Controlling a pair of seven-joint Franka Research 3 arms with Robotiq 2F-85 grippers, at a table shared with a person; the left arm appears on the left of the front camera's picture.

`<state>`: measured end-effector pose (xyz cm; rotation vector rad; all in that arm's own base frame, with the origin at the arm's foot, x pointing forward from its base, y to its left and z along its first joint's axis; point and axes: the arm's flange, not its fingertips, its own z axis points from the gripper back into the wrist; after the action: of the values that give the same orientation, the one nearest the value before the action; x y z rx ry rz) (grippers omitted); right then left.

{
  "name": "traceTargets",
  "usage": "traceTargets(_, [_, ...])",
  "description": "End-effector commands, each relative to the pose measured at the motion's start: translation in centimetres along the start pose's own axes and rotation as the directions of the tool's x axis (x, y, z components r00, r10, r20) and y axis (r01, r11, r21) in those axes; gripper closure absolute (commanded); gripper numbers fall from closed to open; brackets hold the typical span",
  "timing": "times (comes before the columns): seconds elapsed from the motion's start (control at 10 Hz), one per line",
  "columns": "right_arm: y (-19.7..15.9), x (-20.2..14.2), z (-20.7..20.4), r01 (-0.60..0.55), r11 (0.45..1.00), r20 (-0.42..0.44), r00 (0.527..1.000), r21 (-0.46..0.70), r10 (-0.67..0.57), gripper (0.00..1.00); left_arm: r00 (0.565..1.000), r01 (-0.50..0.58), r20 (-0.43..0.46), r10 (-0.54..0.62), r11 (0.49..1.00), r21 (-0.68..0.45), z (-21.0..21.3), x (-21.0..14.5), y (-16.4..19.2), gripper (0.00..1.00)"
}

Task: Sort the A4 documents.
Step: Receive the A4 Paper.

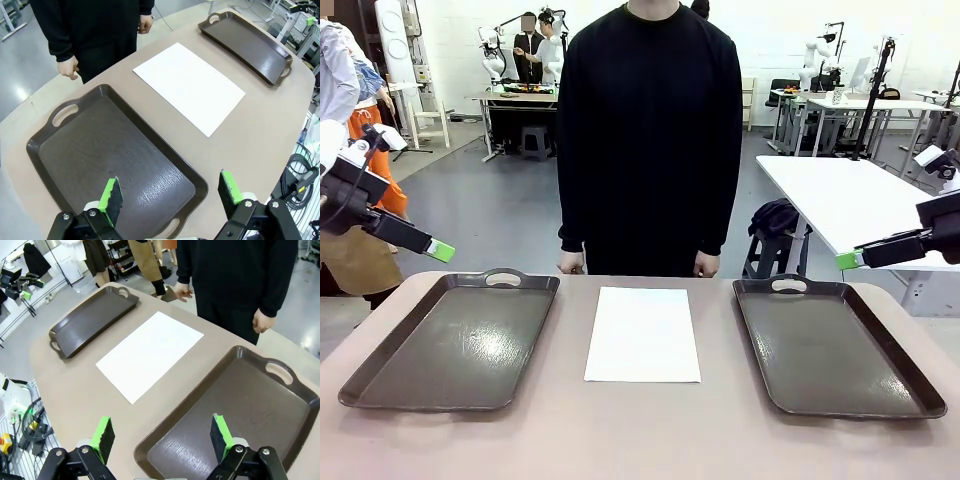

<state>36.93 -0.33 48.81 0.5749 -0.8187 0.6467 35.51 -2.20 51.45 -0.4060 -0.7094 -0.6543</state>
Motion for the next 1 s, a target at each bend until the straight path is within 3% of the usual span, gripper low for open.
traceTargets(0.0, [-0.10,0.00,0.01,-0.011,1.000,0.010,1.000,0.017,0.011,0.00,1.000,0.003,0.003,-0.003,1.000,-0.005,0.03,-0.08,0.15,0.00])
traceTargets(0.9, [-0.10,0.00,0.01,-0.011,1.000,0.010,1.000,0.017,0.011,0.00,1.000,0.003,0.003,-0.003,1.000,-0.005,0.03,-0.08,0.15,0.00])
